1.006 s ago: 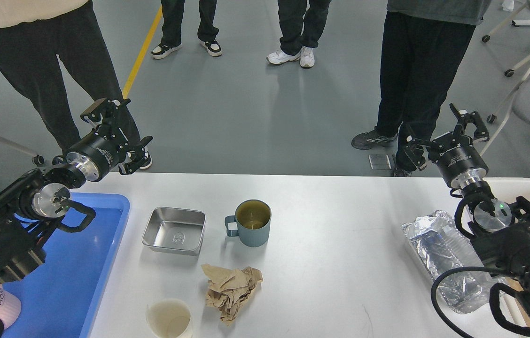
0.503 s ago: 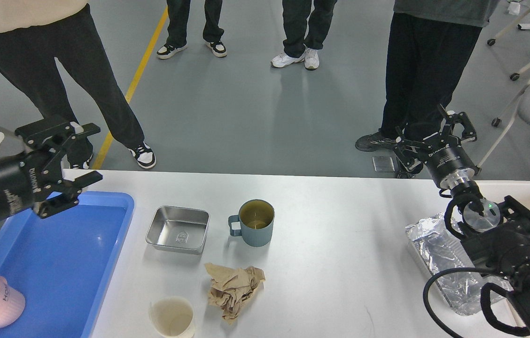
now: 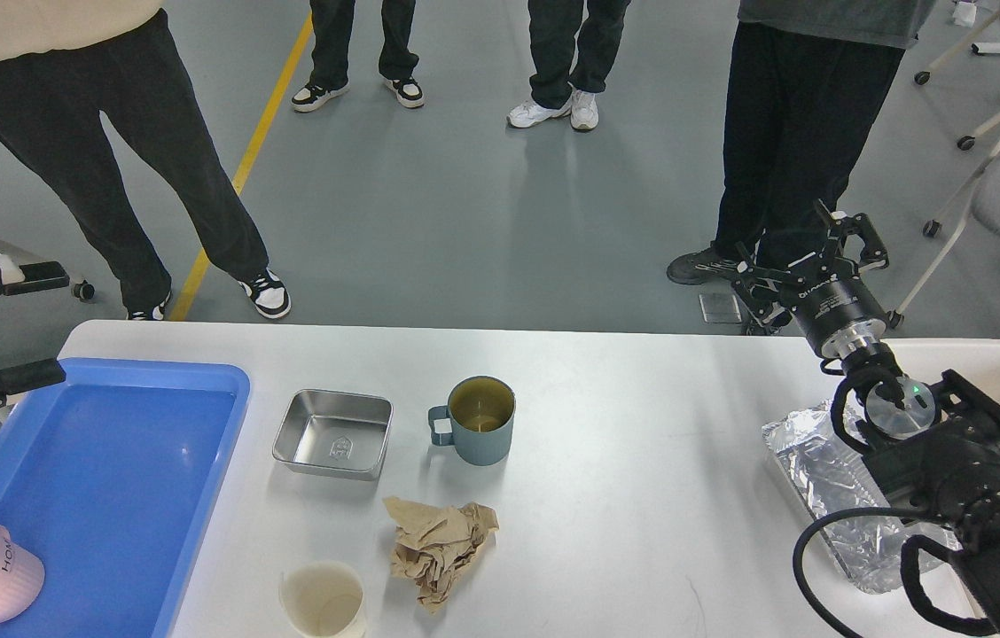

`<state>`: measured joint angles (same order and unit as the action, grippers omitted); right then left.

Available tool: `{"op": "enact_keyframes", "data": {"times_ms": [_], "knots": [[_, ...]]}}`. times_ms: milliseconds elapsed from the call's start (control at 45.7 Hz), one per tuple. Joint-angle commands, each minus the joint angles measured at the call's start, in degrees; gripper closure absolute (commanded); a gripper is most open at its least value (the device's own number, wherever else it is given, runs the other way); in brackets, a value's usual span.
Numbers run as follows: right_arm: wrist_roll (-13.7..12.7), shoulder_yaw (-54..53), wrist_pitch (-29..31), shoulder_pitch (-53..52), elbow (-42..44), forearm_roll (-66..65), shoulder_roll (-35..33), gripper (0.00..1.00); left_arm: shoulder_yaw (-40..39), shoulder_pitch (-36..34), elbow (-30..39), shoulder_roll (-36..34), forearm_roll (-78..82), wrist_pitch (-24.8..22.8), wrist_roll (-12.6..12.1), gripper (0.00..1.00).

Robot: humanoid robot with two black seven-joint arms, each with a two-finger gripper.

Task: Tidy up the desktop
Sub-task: 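Raise the left gripper and move it toward the teal mug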

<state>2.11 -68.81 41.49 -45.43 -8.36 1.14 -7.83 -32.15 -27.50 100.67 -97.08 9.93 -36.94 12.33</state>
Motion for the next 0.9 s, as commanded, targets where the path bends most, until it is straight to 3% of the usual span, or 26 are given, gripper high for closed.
{"op": "enact_keyframes", "data": {"times_ms": [0,175,416,678,875], "knots": [[0.0,0.1,0.1,0.1,0.0,-0.2,0.0,0.0,0.5,-0.3,-0.1,-0.6,1.1,-3.5,0.2,0.03],[0.0,0.1,0.0,0.0,0.0,-0.2,0.0,0.0,-0.1,-0.7,-0.5,-1.5,1.1,-4.0,-1.7,0.03],[0.0,0.1,0.0,-0.3,-0.1,-0.2,0.1,0.0,-0.3,-1.7,-0.9,-1.4,2.5,-4.1,-6.5,0.03],[0.0,0.1,0.1,-0.3,-0.2,-0.2,0.5,0.0,-0.5,-5.8,-0.9,3.2,10.3,-8.6,-17.4,0.03],[0.0,0.1,0.3,-0.2,-0.2,-0.2,0.8,0.0,-0.5,-8.3,-0.9,9.3,17.0,-8.5,-27.0,0.04]]}}
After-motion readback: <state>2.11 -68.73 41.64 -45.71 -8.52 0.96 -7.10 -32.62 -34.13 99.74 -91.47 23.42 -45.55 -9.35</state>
